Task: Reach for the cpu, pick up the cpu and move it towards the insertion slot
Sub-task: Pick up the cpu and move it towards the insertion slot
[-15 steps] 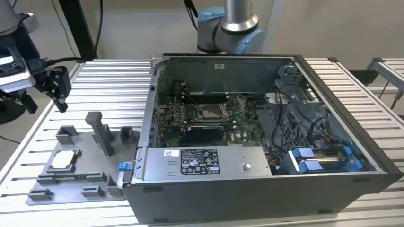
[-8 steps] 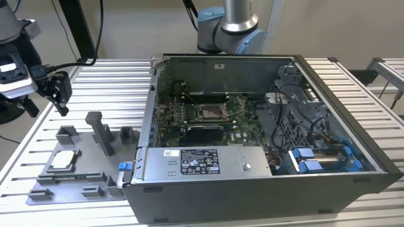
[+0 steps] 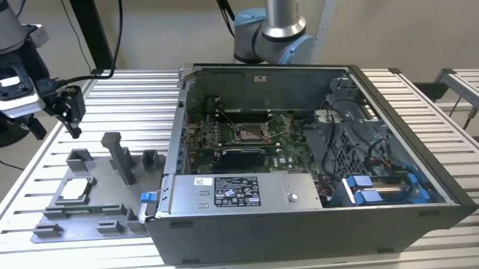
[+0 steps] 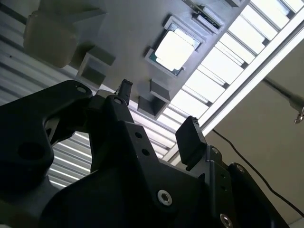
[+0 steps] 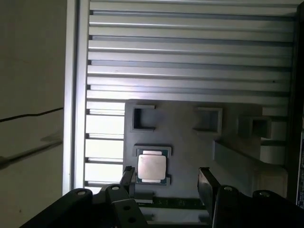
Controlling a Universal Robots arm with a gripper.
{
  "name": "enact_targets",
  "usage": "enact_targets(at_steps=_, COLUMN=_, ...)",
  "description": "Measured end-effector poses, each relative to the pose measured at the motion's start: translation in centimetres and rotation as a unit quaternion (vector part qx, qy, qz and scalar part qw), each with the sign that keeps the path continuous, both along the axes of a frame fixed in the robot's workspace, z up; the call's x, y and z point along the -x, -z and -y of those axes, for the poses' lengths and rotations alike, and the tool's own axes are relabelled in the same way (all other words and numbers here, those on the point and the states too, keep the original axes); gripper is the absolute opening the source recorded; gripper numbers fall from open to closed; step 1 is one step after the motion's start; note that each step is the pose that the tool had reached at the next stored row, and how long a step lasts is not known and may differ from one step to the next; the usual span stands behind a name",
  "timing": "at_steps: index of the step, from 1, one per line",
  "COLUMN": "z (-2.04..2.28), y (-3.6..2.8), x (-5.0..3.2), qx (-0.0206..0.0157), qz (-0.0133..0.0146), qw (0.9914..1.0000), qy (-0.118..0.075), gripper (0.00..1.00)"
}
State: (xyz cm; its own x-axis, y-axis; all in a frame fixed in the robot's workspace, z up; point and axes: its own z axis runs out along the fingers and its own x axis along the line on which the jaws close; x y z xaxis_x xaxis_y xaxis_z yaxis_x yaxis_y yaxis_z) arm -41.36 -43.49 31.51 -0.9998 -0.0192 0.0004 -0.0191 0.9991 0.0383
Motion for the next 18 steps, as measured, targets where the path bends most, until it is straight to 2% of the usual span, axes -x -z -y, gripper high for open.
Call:
enact_targets(at_steps=6, z=0.0, y=0.35, x=0.0, qx=0.0, qz=0.0, qw=1.0, qy=0.0, gripper=1.0)
enact_targets(at_steps=18, z=0.0, y=1.68, x=0.04, qx=0.0, qz=0.0001, qw=1.0, qy=0.0, gripper=1.0)
